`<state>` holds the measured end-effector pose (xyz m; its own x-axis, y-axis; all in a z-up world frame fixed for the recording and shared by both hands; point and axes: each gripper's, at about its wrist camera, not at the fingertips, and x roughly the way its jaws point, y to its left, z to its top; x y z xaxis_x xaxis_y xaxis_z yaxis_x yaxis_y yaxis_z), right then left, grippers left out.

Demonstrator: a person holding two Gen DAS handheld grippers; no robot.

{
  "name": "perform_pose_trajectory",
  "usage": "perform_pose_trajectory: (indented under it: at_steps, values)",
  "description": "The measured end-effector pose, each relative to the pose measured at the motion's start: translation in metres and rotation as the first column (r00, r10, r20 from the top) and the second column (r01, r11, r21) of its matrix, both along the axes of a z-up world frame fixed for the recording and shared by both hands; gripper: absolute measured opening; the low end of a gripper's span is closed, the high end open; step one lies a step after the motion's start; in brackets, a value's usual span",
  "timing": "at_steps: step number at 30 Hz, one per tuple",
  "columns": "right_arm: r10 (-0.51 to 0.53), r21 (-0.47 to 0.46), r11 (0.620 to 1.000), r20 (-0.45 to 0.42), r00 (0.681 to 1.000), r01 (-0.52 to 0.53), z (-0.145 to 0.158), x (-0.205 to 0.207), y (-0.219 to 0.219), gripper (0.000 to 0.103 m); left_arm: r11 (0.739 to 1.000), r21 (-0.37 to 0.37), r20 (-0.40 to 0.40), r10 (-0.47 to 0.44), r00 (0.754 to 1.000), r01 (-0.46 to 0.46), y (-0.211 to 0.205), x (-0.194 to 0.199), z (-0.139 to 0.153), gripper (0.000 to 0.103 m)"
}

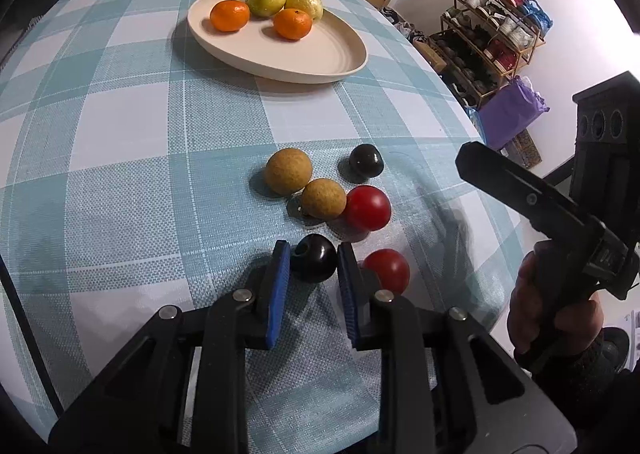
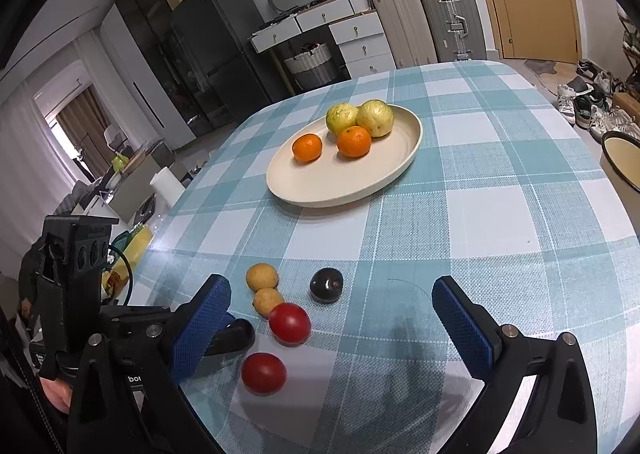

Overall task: Organize fruits
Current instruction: 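Lower the left tool and close it on a dark plum, then close the right tool on the other dark plum while the left tool holds its plum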

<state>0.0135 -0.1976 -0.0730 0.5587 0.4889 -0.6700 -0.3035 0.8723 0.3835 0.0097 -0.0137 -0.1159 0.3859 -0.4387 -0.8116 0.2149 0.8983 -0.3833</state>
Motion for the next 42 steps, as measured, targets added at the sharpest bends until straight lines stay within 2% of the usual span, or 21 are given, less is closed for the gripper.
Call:
perform_pose_trajectory:
  at_steps: [11, 20, 22, 24, 28, 30, 34, 42]
  values:
    - [-0.008, 0.02, 1.0, -0.056, 0.998, 0.009, -0.009, 0.007, 0.003, 0.103, 0.996, -0.075, -0.004, 0.057, 0.998, -0.058, 0.029, 0.005, 0.006, 0.021]
    - [0.003, 0.017, 1.0, -0.04, 0.999, -0.002, -0.013, 0.01, 0.017, 0.099, 0.99, -0.113, 0.007, 0.086, 0.996, -0.084, 0.049, 0.009, 0.014, 0.021]
    - [0.003, 0.006, 1.0, -0.04, 0.999, -0.003, -0.015, 0.012, 0.02, 0.096, 0.988, -0.124, -0.002, 0.092, 0.996, -0.092, 0.054, 0.01, 0.013, 0.021]
    - [0.003, -0.002, 1.0, -0.043, 0.999, -0.003, -0.017, 0.015, 0.022, 0.084, 0.986, -0.134, -0.011, 0.098, 0.995, -0.098, 0.058, 0.011, 0.011, 0.021]
    - [-0.016, -0.008, 1.0, -0.064, 0.998, 0.015, -0.023, 0.022, 0.022, 0.079, 0.984, -0.137, -0.022, 0.109, 0.994, -0.111, 0.063, 0.014, 0.009, 0.021]
    - [-0.038, -0.029, 0.999, -0.063, 0.997, 0.036, -0.025, 0.023, 0.021, 0.066, 0.984, -0.139, -0.025, 0.112, 0.993, -0.114, 0.065, 0.015, 0.008, 0.021]
    - [-0.04, -0.021, 0.999, -0.095, 0.995, 0.039, -0.031, 0.027, 0.019, 0.053, 0.982, -0.145, -0.028, 0.114, 0.993, -0.117, 0.066, 0.017, 0.008, 0.021]
    - [-0.002, -0.04, 0.999, -0.094, 0.996, -0.002, -0.035, 0.026, 0.029, 0.047, 0.982, -0.145, -0.025, 0.115, 0.993, -0.117, 0.065, 0.02, 0.008, 0.021]
